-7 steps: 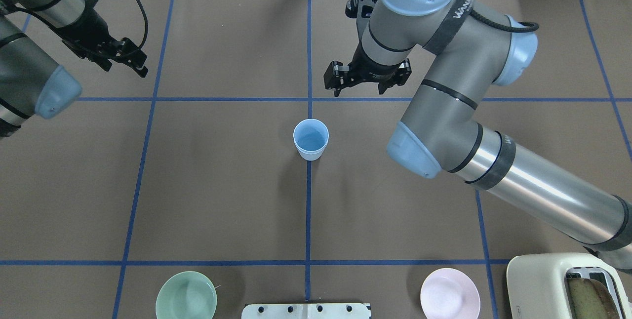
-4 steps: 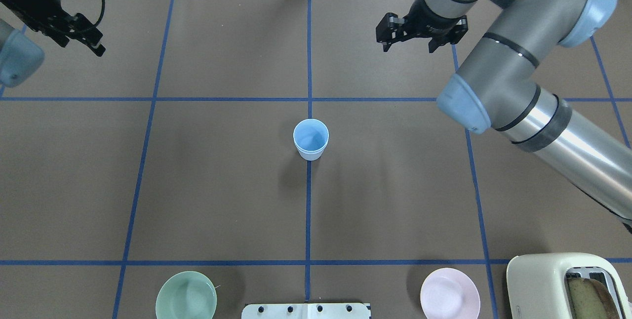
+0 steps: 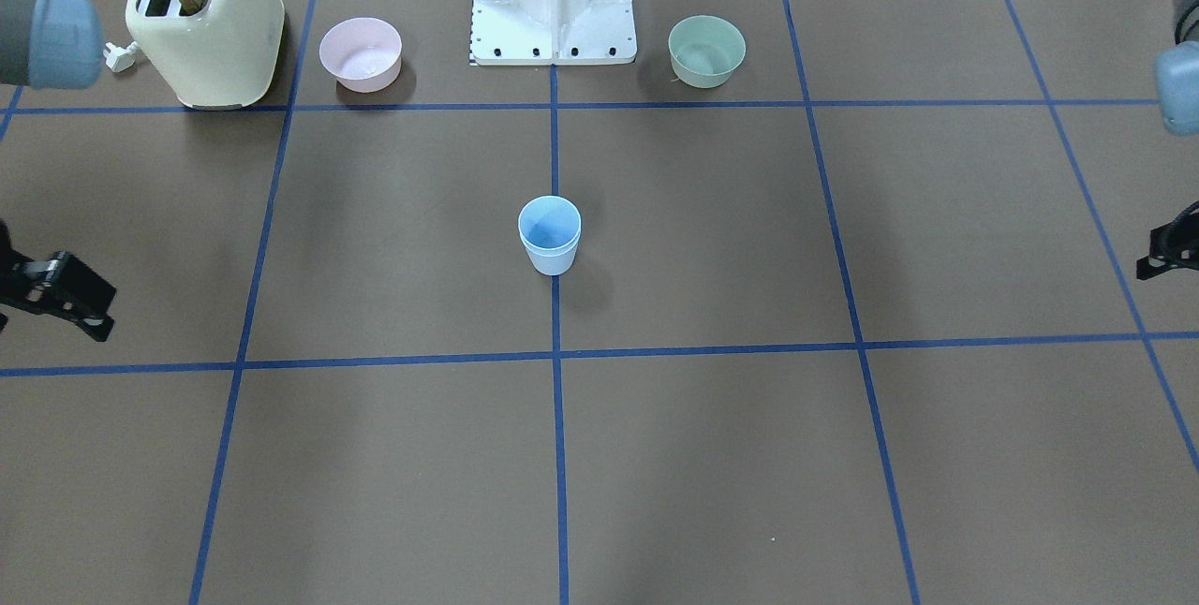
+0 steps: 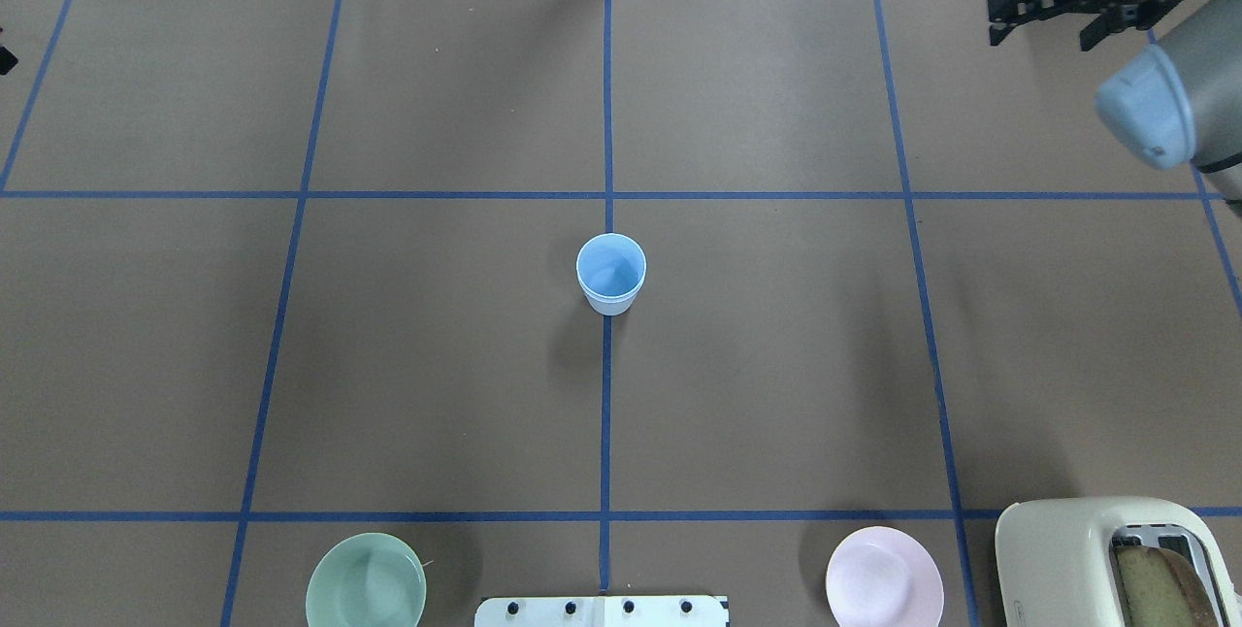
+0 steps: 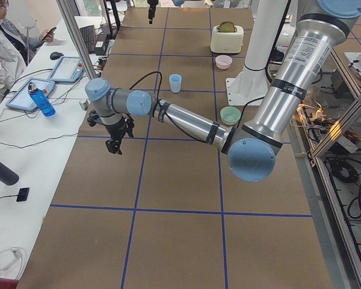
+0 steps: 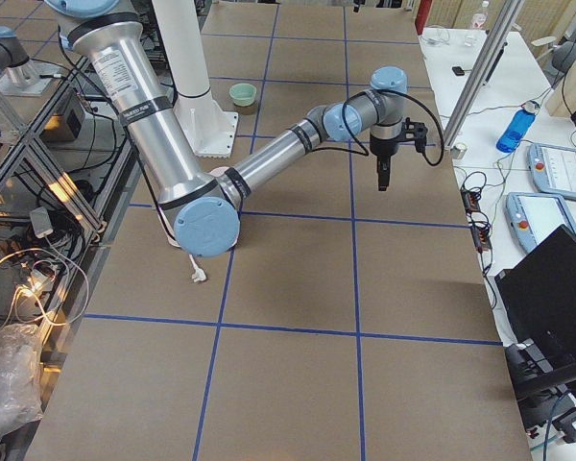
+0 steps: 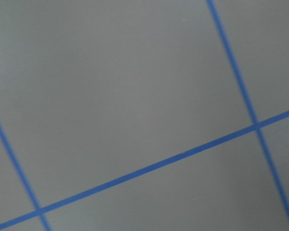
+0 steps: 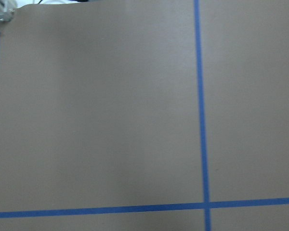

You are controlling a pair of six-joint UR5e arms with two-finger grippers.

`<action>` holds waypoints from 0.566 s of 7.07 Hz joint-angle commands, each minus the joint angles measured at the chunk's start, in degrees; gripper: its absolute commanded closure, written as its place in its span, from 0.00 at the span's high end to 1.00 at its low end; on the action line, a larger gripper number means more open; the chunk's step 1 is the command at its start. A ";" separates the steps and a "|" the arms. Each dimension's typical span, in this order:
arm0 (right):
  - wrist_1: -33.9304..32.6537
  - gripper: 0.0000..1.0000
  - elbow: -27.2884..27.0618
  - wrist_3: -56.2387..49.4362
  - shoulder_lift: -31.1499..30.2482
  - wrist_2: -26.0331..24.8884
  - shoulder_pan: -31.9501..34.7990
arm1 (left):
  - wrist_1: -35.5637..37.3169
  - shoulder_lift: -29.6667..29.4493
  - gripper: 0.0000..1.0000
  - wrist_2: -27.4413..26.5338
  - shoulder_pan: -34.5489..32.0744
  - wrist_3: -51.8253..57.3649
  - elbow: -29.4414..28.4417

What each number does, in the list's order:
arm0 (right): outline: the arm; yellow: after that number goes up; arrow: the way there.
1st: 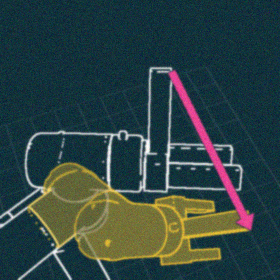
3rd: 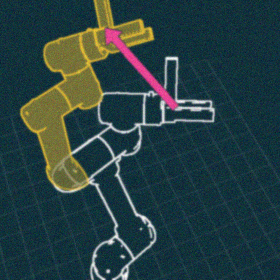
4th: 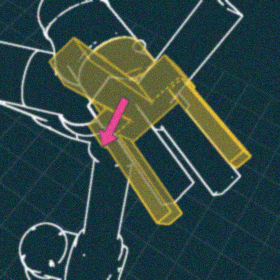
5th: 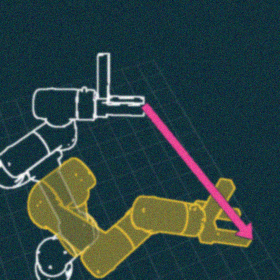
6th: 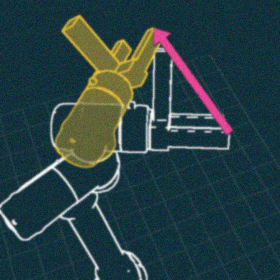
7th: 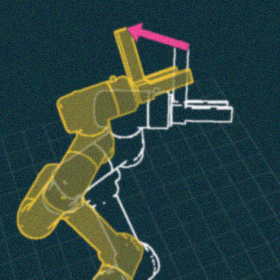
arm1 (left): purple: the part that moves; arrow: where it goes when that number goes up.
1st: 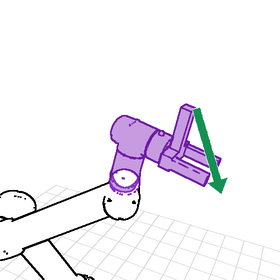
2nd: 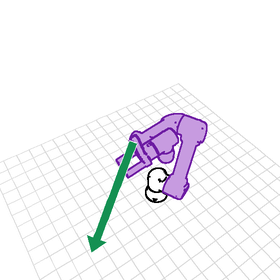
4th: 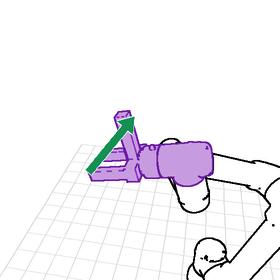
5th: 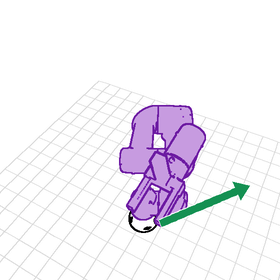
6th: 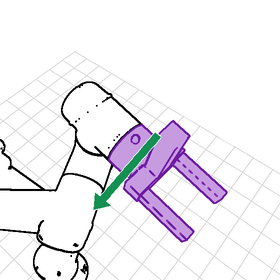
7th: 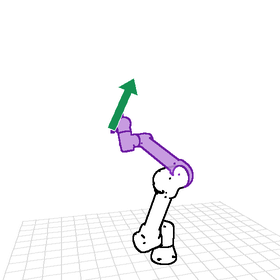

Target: Stack blue cups with both arms

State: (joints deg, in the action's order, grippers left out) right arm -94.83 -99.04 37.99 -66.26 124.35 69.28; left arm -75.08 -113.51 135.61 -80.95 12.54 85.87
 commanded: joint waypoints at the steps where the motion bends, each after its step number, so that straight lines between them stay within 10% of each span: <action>1: -0.18 1.00 0.25 -4.39 -6.32 0.89 5.67 | 0.19 2.58 0.98 -0.34 -5.08 7.03 -2.28; 4: 0.43 1.00 -0.88 -14.96 -16.06 6.08 12.44 | 0.19 7.15 0.98 -0.61 -8.08 7.76 -1.76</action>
State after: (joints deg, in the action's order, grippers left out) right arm -94.65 -99.23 25.55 -78.32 128.79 79.23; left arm -74.80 -108.46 135.06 -87.96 20.11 83.79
